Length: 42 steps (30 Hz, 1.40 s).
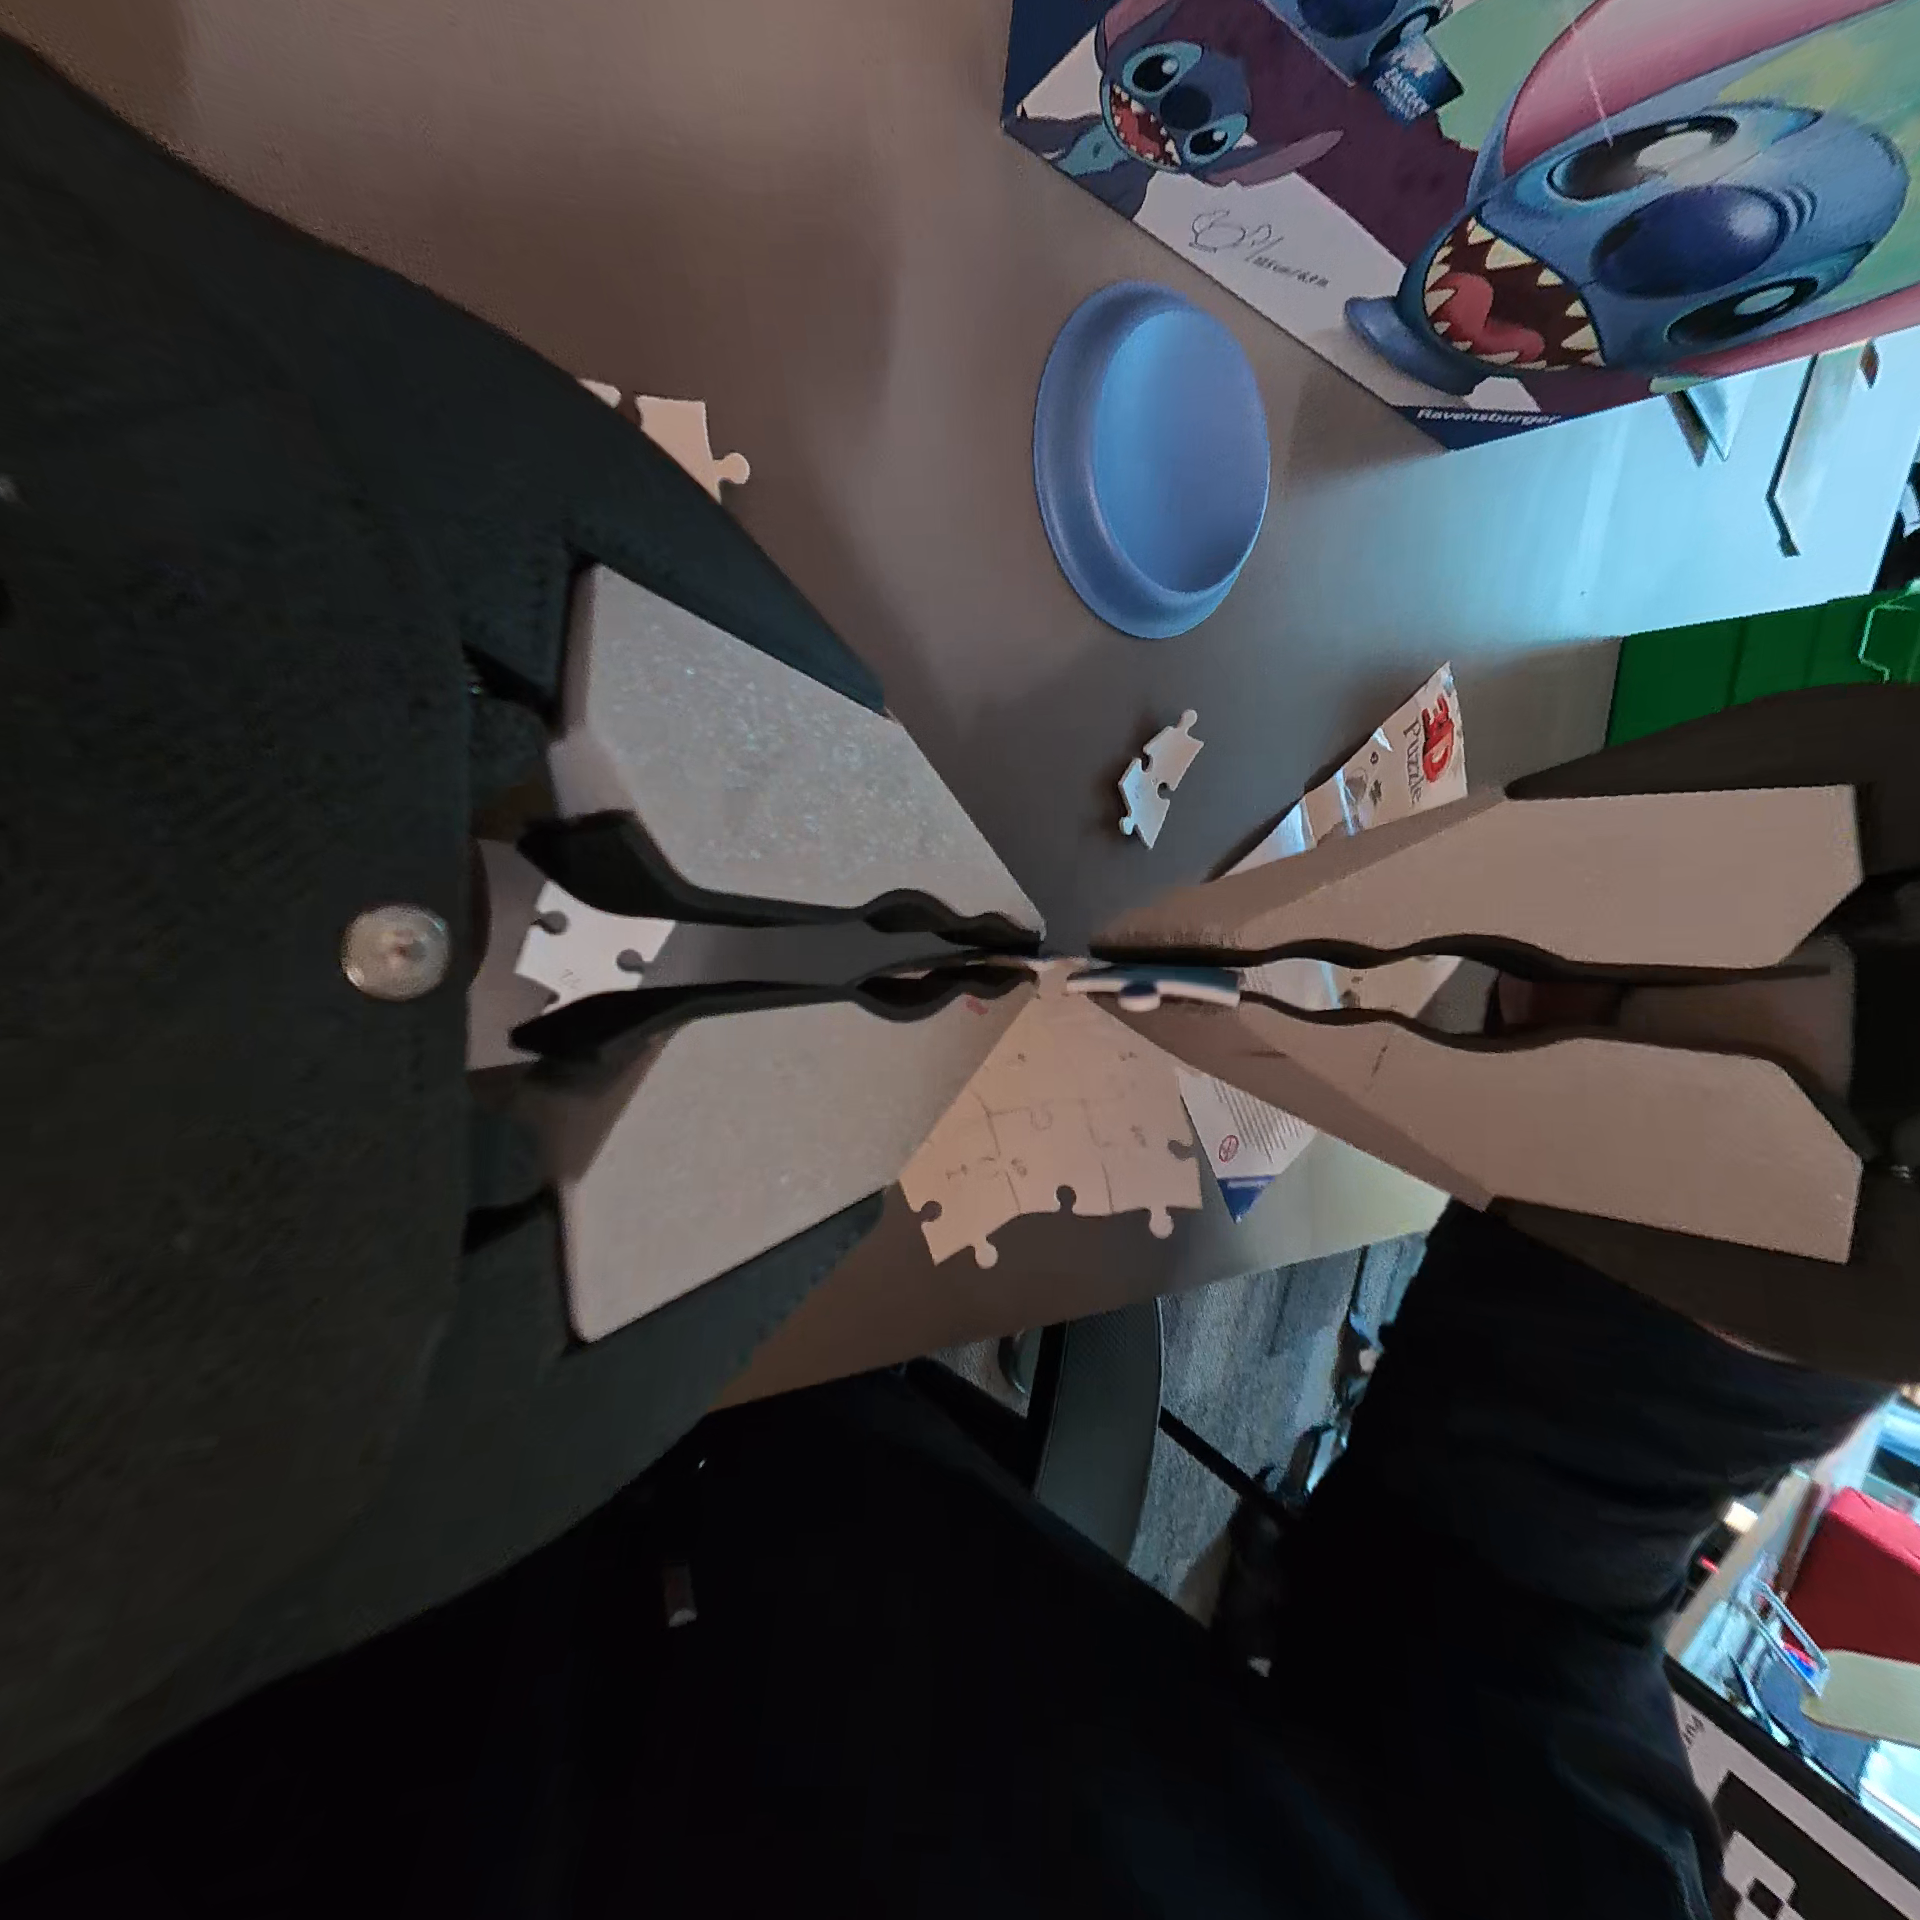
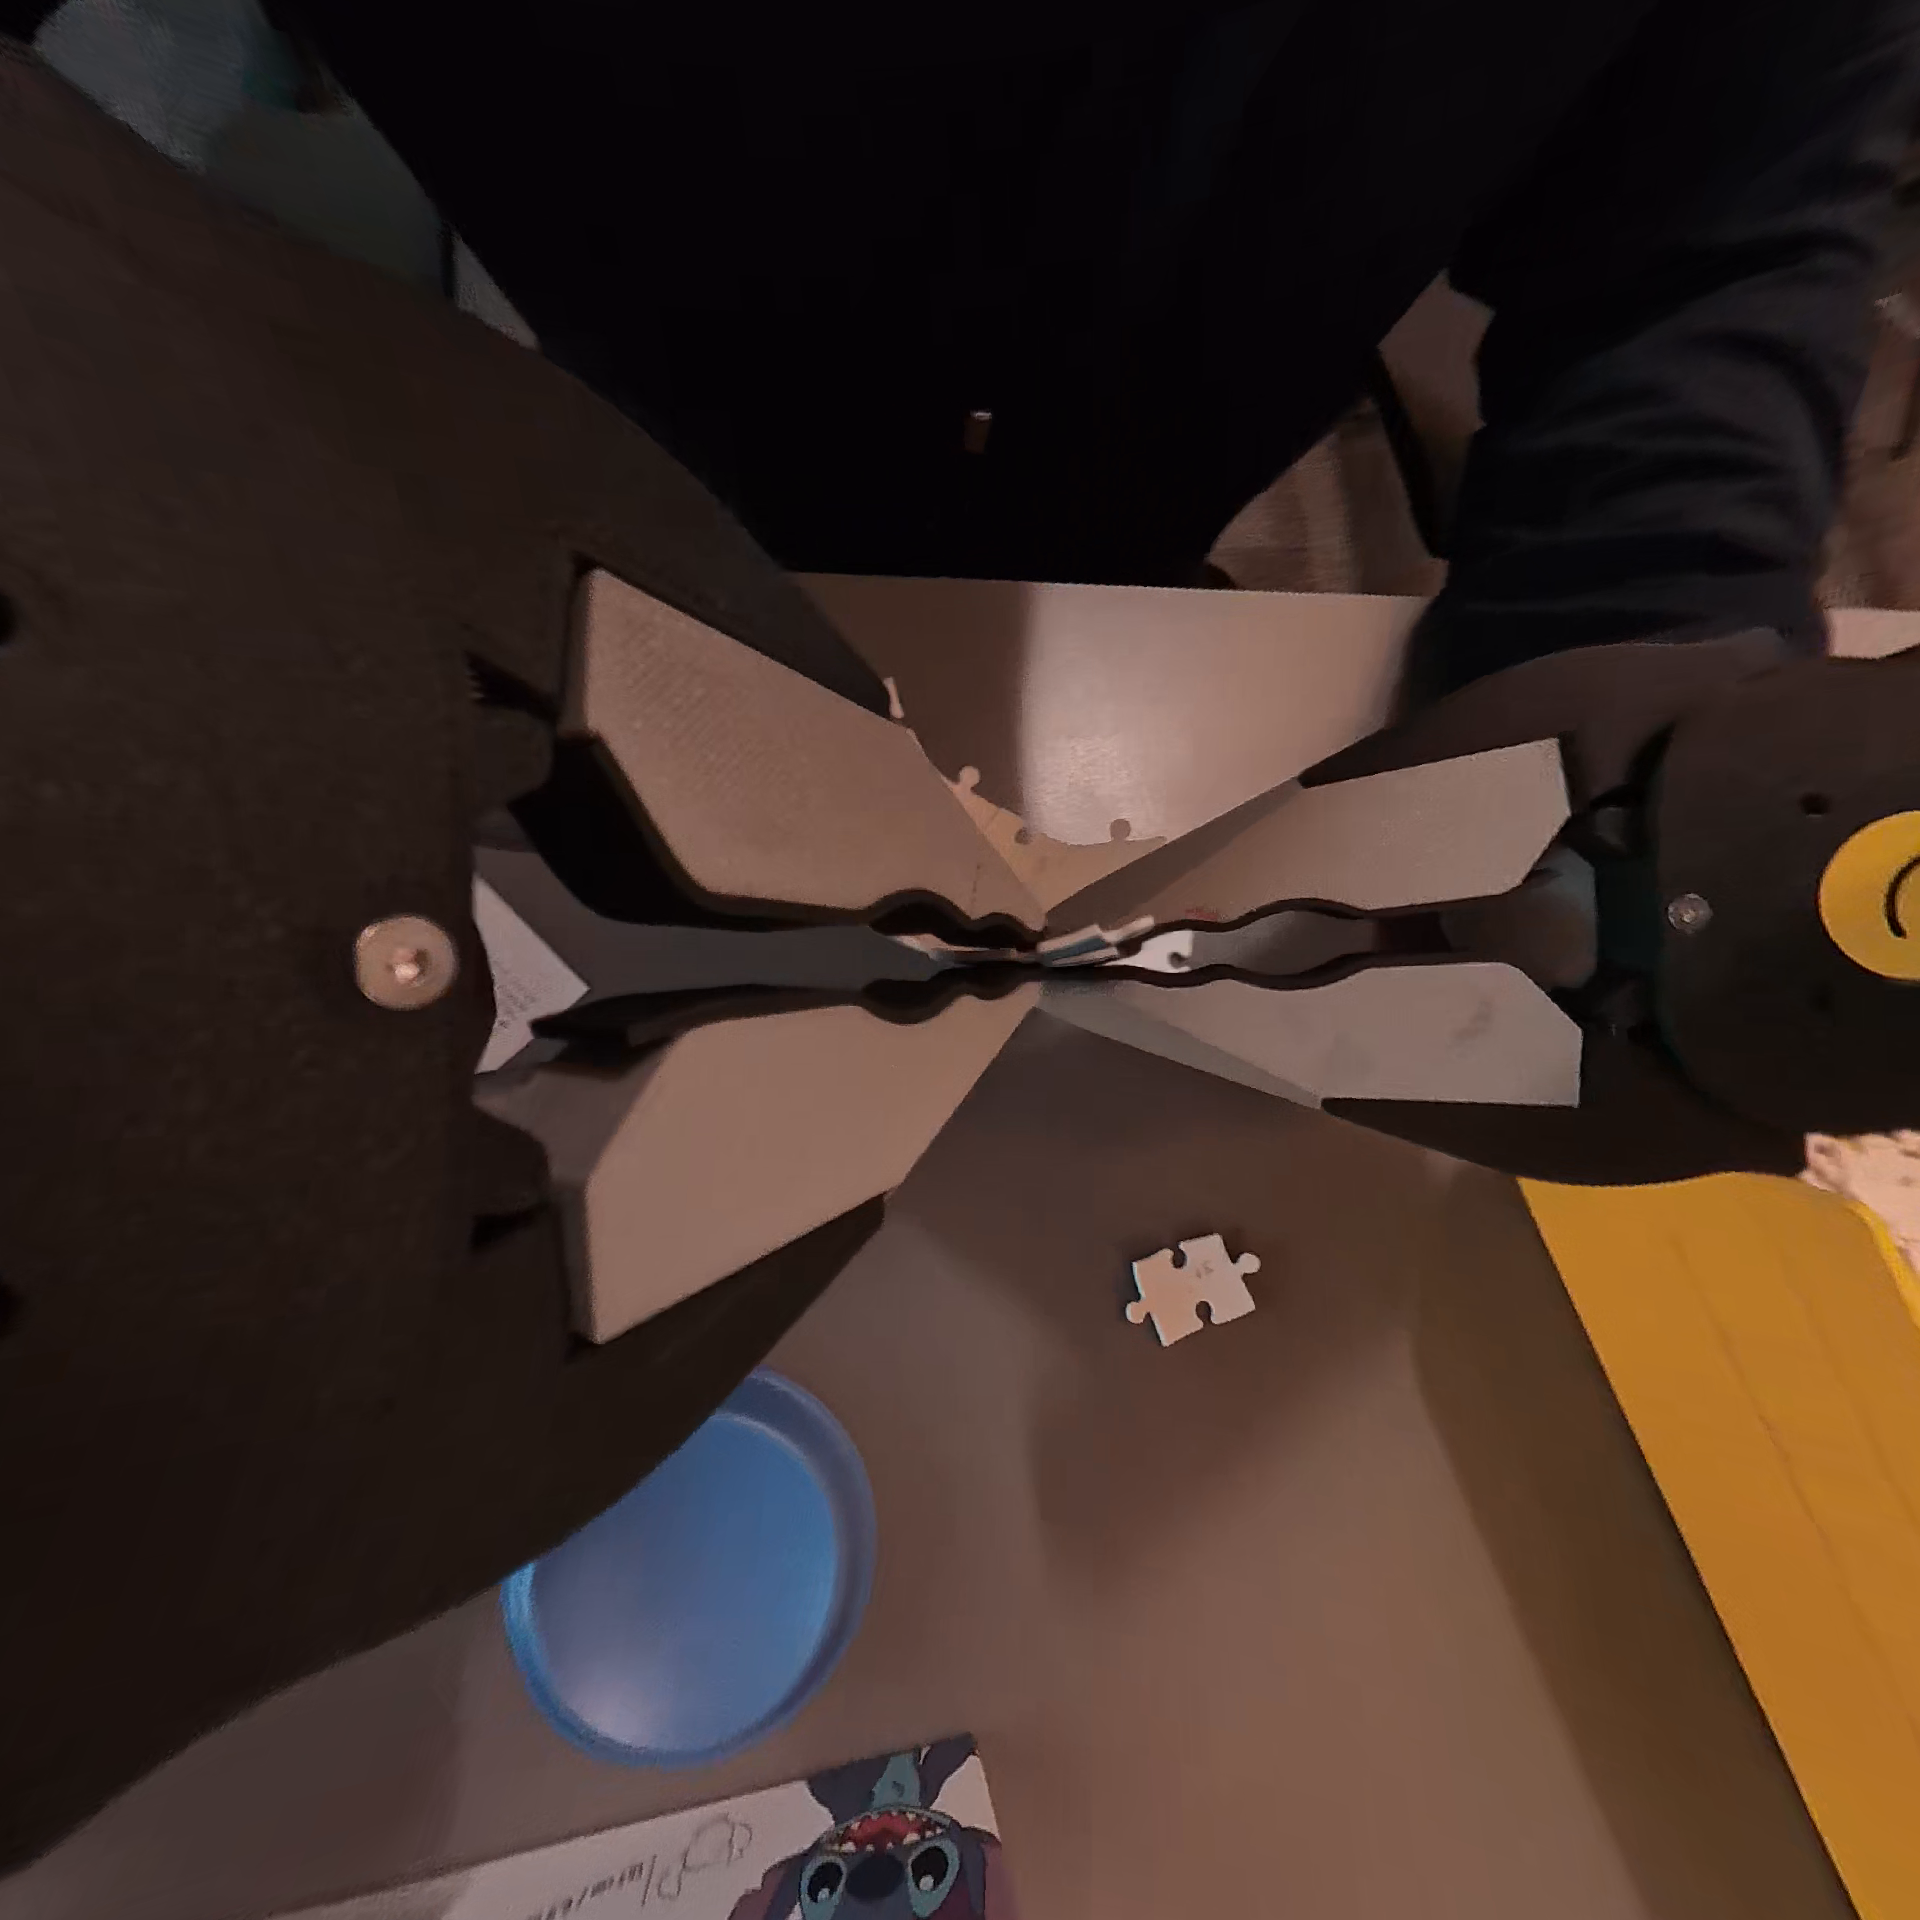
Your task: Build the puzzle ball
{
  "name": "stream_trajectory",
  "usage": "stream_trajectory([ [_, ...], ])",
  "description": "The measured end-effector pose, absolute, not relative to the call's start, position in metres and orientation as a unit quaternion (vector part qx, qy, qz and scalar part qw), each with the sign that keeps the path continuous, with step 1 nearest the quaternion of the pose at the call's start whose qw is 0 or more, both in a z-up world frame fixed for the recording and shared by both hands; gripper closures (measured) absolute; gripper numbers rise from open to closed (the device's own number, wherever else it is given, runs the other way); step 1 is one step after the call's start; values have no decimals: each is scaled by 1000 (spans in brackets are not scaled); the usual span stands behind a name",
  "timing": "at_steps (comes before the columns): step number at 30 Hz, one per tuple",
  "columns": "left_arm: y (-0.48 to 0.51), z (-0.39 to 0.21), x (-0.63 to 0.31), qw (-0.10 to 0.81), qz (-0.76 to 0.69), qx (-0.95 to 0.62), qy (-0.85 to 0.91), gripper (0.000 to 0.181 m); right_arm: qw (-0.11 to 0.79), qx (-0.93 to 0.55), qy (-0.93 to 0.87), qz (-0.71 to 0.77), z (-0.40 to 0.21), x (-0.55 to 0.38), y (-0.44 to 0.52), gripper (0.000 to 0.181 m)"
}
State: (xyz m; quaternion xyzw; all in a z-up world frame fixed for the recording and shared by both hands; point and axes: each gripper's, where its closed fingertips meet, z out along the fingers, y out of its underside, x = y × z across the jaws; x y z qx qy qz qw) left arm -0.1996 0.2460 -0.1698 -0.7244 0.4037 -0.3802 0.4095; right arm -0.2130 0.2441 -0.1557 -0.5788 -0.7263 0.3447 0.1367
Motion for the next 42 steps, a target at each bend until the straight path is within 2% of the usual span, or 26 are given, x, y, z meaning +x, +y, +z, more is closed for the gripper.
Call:
stream_trajectory([
  [7,248,-172,-200,402,-394,-727,393,181,99,-552,-788,252,-159,-213,248,181],
  [16,250,-179,-202,384,-401,-739,382,181,41,-617,-737,273,-167,-214,250,181],
  [20,251,-189,-201,375,-382,-749,390,181,64,-591,-769,234,-176,-213,251,181],
  [25,255,-181,-204,386,-396,-748,368,181,86,-596,-754,263,-168,-218,257,179],
  [42,257,-177,-206,385,-415,-747,348,181,58,-621,-682,382,-169,-225,252,179],
])
